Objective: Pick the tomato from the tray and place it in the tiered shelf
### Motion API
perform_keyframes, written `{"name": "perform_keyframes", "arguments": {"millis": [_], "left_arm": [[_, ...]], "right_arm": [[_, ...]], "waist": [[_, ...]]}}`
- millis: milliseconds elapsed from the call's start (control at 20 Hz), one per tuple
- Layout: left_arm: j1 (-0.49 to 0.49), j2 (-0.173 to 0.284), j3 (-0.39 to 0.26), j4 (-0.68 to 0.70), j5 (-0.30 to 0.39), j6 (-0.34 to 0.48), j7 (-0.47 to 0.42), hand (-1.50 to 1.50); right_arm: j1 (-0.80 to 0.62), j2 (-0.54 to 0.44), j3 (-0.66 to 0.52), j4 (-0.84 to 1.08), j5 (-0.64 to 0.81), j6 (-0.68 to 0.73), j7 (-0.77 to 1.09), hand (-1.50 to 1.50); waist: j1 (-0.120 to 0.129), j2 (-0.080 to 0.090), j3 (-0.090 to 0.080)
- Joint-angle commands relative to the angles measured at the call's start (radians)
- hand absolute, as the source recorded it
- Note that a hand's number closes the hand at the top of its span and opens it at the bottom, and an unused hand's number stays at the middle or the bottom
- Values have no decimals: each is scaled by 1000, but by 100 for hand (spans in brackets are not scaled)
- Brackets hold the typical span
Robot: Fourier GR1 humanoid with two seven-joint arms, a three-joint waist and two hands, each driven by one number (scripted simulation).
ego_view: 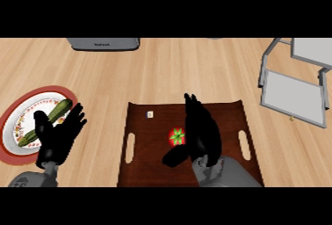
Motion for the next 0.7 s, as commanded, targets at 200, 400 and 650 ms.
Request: {"name": "perform_keyframes", "arguments": {"millis": [200,400,650], "left_arm": [[83,6,7,-77,-8,-14,31,0],[34,-4,31,-11,-22,-21,27,0],[34,-44,15,-10,-51,-21,4,0]], "right_arm": [[38,33,9,21,67,6,168,-150],[70,33,72,52,73,-76,158,-150],[-69,33,52,224,45,-100,161,-150]], "waist": [[4,0,-2],[-4,1,-3],[10,4,-3]]}}
